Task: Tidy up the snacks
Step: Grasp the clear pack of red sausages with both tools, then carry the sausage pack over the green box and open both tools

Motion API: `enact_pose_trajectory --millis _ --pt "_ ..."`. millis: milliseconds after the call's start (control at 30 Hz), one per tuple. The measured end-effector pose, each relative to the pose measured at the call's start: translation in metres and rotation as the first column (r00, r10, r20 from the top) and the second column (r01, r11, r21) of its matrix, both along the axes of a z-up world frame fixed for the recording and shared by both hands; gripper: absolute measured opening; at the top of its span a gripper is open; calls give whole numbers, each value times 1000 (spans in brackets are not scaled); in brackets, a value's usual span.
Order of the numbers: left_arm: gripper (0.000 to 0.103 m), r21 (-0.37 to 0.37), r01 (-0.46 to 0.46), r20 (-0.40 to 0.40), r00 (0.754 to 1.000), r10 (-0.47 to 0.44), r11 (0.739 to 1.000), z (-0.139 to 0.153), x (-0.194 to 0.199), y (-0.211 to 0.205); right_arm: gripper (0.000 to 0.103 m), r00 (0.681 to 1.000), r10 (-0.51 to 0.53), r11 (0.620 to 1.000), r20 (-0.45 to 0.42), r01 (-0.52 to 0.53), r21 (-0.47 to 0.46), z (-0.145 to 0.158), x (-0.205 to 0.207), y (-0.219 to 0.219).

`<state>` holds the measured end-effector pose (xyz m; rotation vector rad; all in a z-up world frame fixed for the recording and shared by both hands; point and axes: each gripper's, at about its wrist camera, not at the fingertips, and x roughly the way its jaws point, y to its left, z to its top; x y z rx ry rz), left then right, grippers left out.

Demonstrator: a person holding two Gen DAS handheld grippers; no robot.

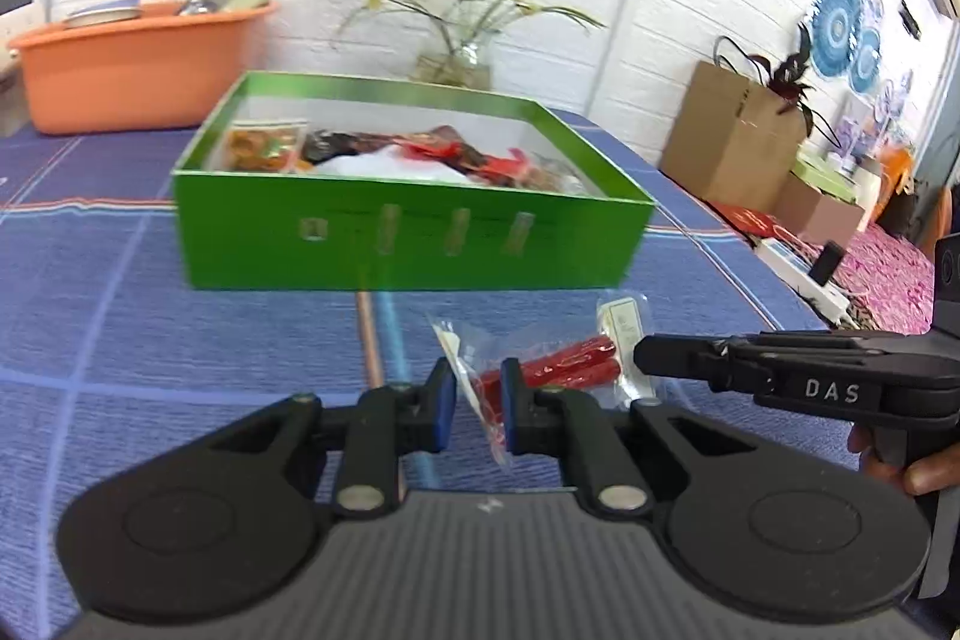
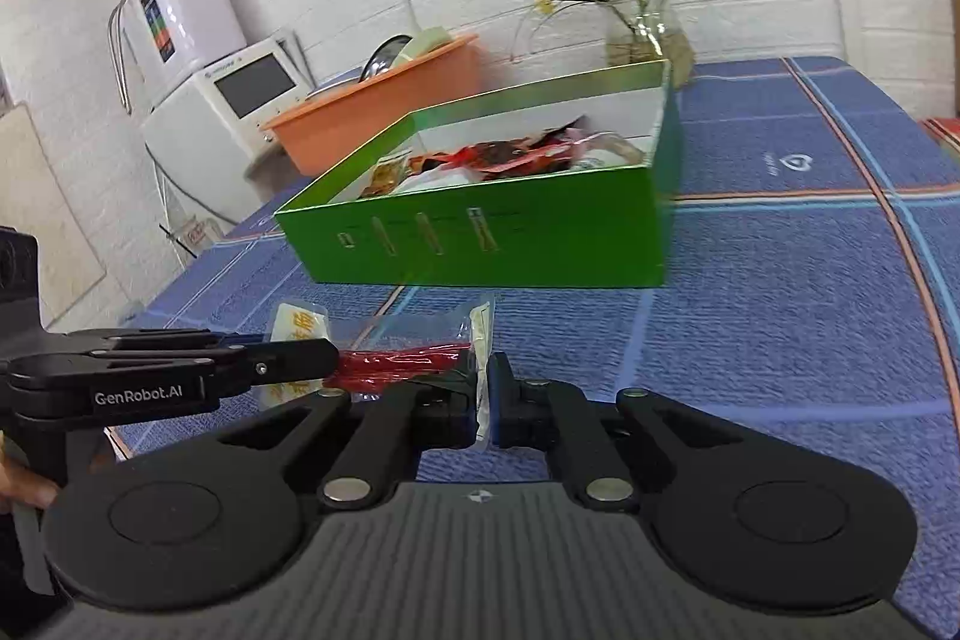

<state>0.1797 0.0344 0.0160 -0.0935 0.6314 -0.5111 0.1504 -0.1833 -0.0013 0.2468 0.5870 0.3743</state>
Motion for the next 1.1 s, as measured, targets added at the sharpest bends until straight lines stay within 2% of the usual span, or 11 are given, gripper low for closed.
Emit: enact_pose_trajectory --millis 200,467,567,700,867,1100 --pt "7 -31 -26 19 999 27 999 11 3 22 8 999 25 1000 27 -25 -3 9 9 15" --pt "7 -34 -66 78 995 69 997 35 18 26 8 995 38 999 89 -36 -23 31 22 28" --pt "7 -27 -64 110 992 67 998 44 26 22 8 993 2 1000 115 1 -28 41 31 30" --pt "7 -25 -76 116 990 79 997 51 49 14 8 988 -43 999 148 48 -24 50 49 28" --pt "7 -41 -98 130 986 102 994 57 74 11 8 975 -99 995 197 94 36 56 67 23" --pt "7 16 -130 179 976 125 991 63 98 0 8 964 -143 988 223 125 95 57 81 25"
